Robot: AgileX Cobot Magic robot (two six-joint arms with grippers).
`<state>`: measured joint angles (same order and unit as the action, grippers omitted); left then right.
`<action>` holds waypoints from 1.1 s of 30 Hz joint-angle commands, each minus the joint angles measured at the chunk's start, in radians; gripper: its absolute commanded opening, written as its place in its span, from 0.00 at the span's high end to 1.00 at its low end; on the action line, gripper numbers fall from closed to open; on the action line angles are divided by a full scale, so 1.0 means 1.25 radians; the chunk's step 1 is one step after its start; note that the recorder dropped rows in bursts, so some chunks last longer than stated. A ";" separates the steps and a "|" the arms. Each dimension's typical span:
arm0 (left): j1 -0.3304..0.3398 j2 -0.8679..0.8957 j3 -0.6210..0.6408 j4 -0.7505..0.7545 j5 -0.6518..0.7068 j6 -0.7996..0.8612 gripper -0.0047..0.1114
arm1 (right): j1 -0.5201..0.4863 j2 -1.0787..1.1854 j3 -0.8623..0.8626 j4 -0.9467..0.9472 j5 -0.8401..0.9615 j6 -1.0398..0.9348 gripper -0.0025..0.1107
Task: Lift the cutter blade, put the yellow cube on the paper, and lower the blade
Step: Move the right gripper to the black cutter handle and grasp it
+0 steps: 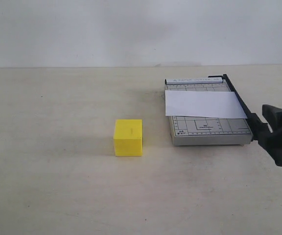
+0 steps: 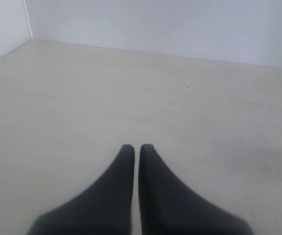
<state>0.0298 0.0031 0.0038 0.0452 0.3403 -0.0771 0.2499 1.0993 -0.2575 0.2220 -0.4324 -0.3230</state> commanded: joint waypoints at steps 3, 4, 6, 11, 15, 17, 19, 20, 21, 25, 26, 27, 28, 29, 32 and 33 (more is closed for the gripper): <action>-0.004 -0.002 -0.003 0.000 -0.005 -0.004 0.92 | -0.074 -0.005 0.095 -0.282 -0.072 0.406 0.48; -0.004 -0.002 -0.003 0.000 -0.005 -0.004 0.92 | -0.076 -0.005 0.099 -0.277 -0.058 0.406 0.48; -0.004 -0.002 -0.003 0.000 -0.005 -0.004 0.92 | -0.076 -0.005 0.103 -0.257 -0.060 0.404 0.48; -0.004 -0.002 -0.003 0.000 -0.005 -0.004 0.92 | -0.076 -0.003 0.103 -0.221 -0.057 0.285 0.40; -0.004 -0.002 -0.003 0.000 -0.005 -0.004 0.92 | -0.076 0.031 0.092 -0.014 -0.071 0.057 0.29; -0.004 -0.002 -0.003 0.000 -0.005 -0.004 0.92 | -0.076 0.056 0.081 0.040 -0.074 0.053 0.29; -0.004 -0.002 -0.003 0.000 -0.005 -0.004 0.92 | -0.076 0.097 0.070 0.041 -0.086 0.053 0.29; -0.004 -0.002 -0.003 0.000 -0.005 -0.004 0.92 | -0.074 0.115 0.062 0.041 -0.093 0.055 0.29; -0.004 -0.002 -0.003 0.000 -0.005 -0.004 0.92 | -0.073 0.144 0.056 0.041 -0.112 0.057 0.29; -0.004 -0.002 -0.003 0.000 -0.005 -0.004 0.92 | -0.073 0.227 0.038 0.017 -0.145 0.072 0.29; -0.004 -0.002 -0.003 0.000 -0.005 -0.004 0.92 | -0.073 0.245 0.037 -0.007 -0.143 0.097 0.29; -0.004 -0.002 -0.003 0.000 -0.005 -0.004 0.92 | -0.073 0.263 0.037 -0.046 -0.148 0.126 0.29; -0.004 -0.002 -0.003 0.000 -0.005 -0.004 0.92 | -0.073 0.279 0.037 -0.074 -0.150 0.145 0.29; -0.004 -0.002 -0.003 0.000 -0.005 -0.004 0.92 | -0.073 0.293 0.037 -0.101 -0.154 0.168 0.30; -0.004 -0.002 -0.003 0.000 -0.005 -0.004 0.92 | -0.073 0.322 0.037 -0.105 -0.156 0.190 0.39; -0.004 -0.002 -0.003 0.000 -0.005 -0.004 0.92 | -0.073 0.331 0.037 -0.101 -0.156 0.190 0.45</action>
<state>0.0298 0.0031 0.0038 0.0452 0.3403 -0.0771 0.1592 1.4855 -0.2102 0.1143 -0.6125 -0.1098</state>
